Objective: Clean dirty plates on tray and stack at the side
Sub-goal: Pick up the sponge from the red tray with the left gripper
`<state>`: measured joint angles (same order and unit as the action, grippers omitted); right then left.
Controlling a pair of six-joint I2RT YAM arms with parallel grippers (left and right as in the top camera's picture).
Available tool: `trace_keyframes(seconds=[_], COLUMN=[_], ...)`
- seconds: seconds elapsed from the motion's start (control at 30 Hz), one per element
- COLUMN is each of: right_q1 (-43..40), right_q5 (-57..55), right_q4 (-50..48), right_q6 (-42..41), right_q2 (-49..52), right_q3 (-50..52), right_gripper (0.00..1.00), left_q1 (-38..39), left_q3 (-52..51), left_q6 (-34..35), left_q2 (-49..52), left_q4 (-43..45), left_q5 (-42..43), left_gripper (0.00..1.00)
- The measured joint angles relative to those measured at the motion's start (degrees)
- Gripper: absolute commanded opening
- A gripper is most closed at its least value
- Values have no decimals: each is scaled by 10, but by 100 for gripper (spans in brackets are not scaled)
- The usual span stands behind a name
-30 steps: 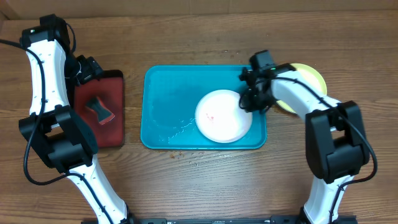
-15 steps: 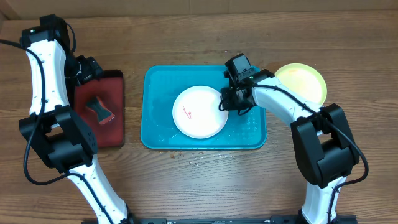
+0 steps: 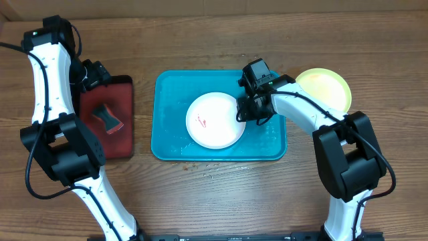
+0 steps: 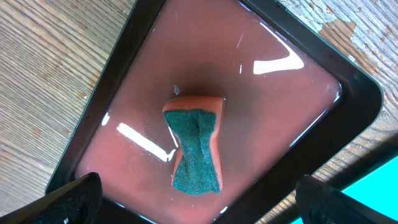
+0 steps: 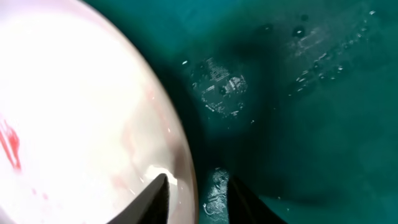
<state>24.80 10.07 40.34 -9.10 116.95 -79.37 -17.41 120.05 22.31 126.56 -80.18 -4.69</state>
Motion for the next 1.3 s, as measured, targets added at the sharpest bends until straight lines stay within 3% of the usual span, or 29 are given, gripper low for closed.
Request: trace_keyframes(seconds=[0.17, 0.43, 0.57, 0.63, 0.7, 0.87, 1.1, 1.3], right_q1=[0, 0, 0, 0, 0, 0, 0, 0], right_q5=[11, 20, 30, 31, 32, 32, 35, 35], right_q4=[-7, -17, -22, -28, -30, -33, -41, -41], right_q6=[-9, -17, -18, -16, -18, -19, -18, -18], right_q2=[8, 9, 9, 10, 12, 15, 15, 15], right_q3=[0, 0, 0, 0, 0, 0, 0, 0], right_gripper=[19, 29, 28, 14, 10, 15, 16, 17], left_q1=[0, 0, 0, 0, 0, 0, 0, 0], left_q3=[0, 0, 0, 0, 0, 0, 0, -23], left_q6=[0, 0, 0, 0, 0, 0, 0, 43], left_q2=[0, 0, 0, 0, 0, 0, 0, 0], left_q4=[0, 0, 0, 8, 27, 54, 1, 14], left_q5=[0, 0, 0, 0, 0, 5, 80, 42], left_gripper=[100, 100, 100, 100, 100, 100, 100, 100])
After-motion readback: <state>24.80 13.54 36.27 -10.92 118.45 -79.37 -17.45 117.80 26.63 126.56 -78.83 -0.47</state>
